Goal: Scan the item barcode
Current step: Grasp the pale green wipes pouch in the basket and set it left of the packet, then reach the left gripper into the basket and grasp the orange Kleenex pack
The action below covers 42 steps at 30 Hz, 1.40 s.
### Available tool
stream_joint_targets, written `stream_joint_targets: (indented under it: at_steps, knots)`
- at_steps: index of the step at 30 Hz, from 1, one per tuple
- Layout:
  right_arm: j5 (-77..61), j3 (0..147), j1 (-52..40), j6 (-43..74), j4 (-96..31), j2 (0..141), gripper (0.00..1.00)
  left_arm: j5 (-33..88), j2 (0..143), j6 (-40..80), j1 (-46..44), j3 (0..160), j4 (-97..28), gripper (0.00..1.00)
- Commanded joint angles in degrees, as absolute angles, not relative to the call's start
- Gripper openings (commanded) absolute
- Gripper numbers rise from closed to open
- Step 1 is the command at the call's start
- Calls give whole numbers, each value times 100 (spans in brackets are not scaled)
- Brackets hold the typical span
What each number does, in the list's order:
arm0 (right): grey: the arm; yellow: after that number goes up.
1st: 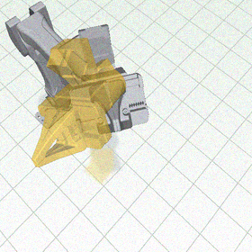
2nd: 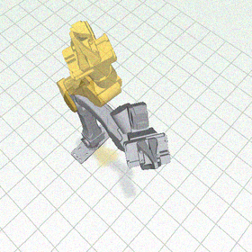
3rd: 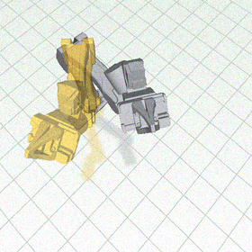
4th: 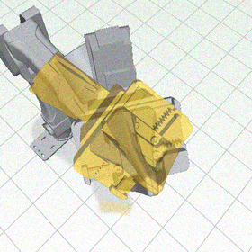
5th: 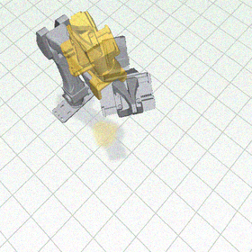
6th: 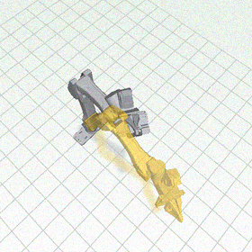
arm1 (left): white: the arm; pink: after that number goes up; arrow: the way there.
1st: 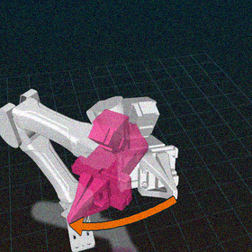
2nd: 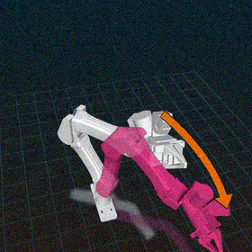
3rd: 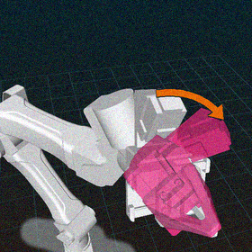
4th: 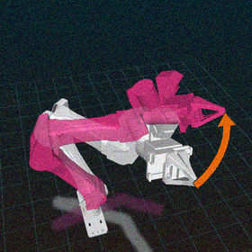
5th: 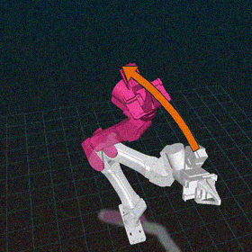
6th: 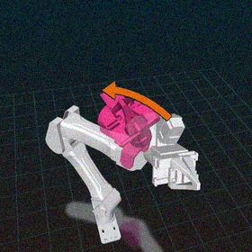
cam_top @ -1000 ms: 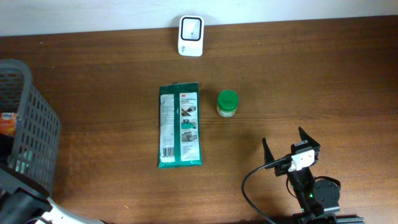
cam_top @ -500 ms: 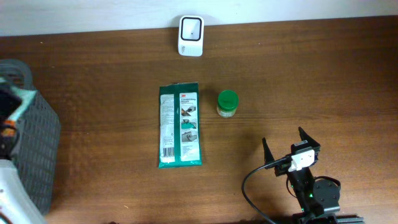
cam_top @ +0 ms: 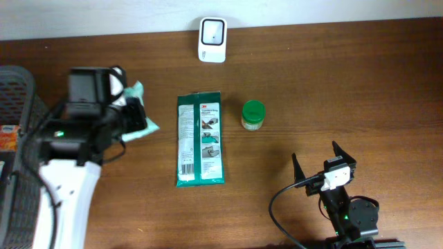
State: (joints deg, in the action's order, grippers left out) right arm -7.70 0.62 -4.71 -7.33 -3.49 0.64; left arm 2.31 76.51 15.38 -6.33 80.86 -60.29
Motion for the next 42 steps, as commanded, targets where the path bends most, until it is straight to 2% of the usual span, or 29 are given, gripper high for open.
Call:
stream_joint_targets:
  at_steps: [1, 5, 7, 8, 9, 11, 15, 18, 22, 25, 29, 36, 38, 42]
  knots:
    - [-766, 32, -528, -705, -388, 32, 98, -137, 8068, 1485, -801, 7255, -5756, 21]
    - [-766, 32, -528, -705, -388, 30, 98, -128, 8724, 1490, -825, 6447, -5225, 28]
    - [-766, 32, -528, -707, -388, 30, 98, -128, 8956, 1490, -825, 6447, -5229, 35]
    - [-766, 32, -528, -705, -388, 32, 98, -121, 9076, 1490, -825, 6447, -5234, 56]
    - [-766, 32, -528, -707, -388, 32, 99, -86, 9113, 1490, -825, 6442, -5231, 66]
    - [-766, 32, -528, -705, -388, 32, 98, -40, 9150, 1487, -825, 6442, -5225, 77]
    - [-766, 32, -528, -705, -388, 30, 98, 23, 9146, 1490, -825, 6720, -5043, 74]
    - [-766, 32, -528, -705, -388, 32, 98, 174, 8989, 1485, -825, 7797, -5553, 74]
    - [-766, 32, -528, -705, -386, 32, 98, 163, 8888, 1050, -808, 9782, -6851, 78]
    - [-766, 32, -528, -705, -388, 32, 98, 104, 8888, 1035, -661, 11102, -7387, 86]
    - [-766, 32, -528, -705, -388, 30, 98, 106, 8871, 1037, 373, 12044, -7682, 88]
    - [-766, 32, -528, -705, -388, 32, 98, 75, 8871, 1304, 2853, 12064, -7592, 86]
    - [-766, 32, -530, -705, -388, 32, 98, -132, 8910, 1669, 3811, 11863, -7483, 85]
    - [-766, 32, -530, -707, -388, 32, 98, -130, 9205, 1236, 4313, 10903, -6882, 85]
